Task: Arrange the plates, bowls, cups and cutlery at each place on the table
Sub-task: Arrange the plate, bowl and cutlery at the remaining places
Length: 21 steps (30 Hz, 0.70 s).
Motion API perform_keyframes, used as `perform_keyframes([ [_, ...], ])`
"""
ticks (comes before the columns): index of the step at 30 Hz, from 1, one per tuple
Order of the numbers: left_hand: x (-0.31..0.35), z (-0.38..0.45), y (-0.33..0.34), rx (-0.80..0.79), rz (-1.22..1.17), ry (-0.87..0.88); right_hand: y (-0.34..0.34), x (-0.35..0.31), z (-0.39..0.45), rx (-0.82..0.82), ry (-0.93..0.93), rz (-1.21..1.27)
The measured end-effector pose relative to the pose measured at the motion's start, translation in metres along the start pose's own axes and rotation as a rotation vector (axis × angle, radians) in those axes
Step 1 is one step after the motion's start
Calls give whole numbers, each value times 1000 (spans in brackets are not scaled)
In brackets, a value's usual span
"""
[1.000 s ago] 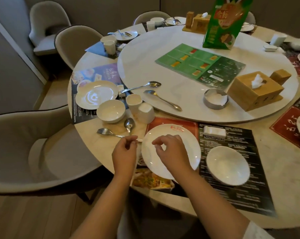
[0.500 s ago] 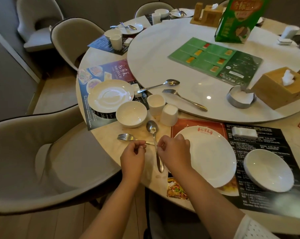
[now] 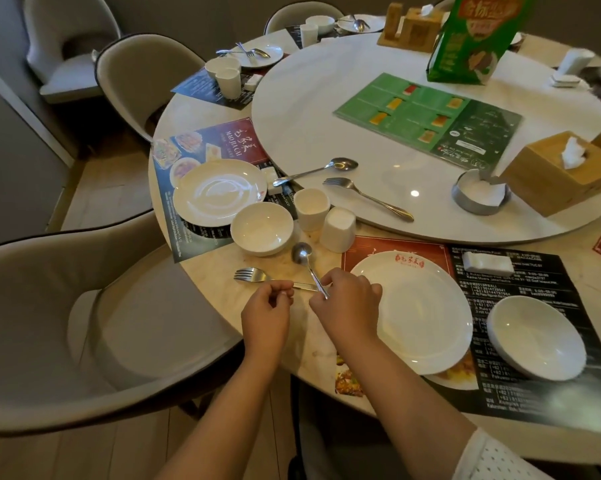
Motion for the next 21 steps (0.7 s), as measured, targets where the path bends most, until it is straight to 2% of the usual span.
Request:
perform_keyframes([
  [4, 8, -6, 21, -49, 45, 40, -20, 22, -13, -5, 17, 258],
  [7, 13, -17, 52, -134, 178, 89, -38, 50, -35, 48, 4, 376],
  [10, 12, -30, 83, -225, 203, 73, -53, 91, -60, 168, 27, 387],
  [12, 11, -38, 95, -216, 221, 50, -55, 116, -75, 212, 71, 388],
  [16, 11, -48, 106, -152, 255, 37, -50, 144, -89, 195, 113, 353],
  [21, 10, -53, 109, -124, 296, 36, -48, 147, -96, 197, 31, 276],
])
Point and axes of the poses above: each hand's wrist, its own z-axis towards the middle knuckle, its own y-axis out of the palm, x = y × z, the point moved 7 cm from there along z, towards the middle knuckle, and after that the axes turned 15 degrees about -x, right-handed, at the moved point
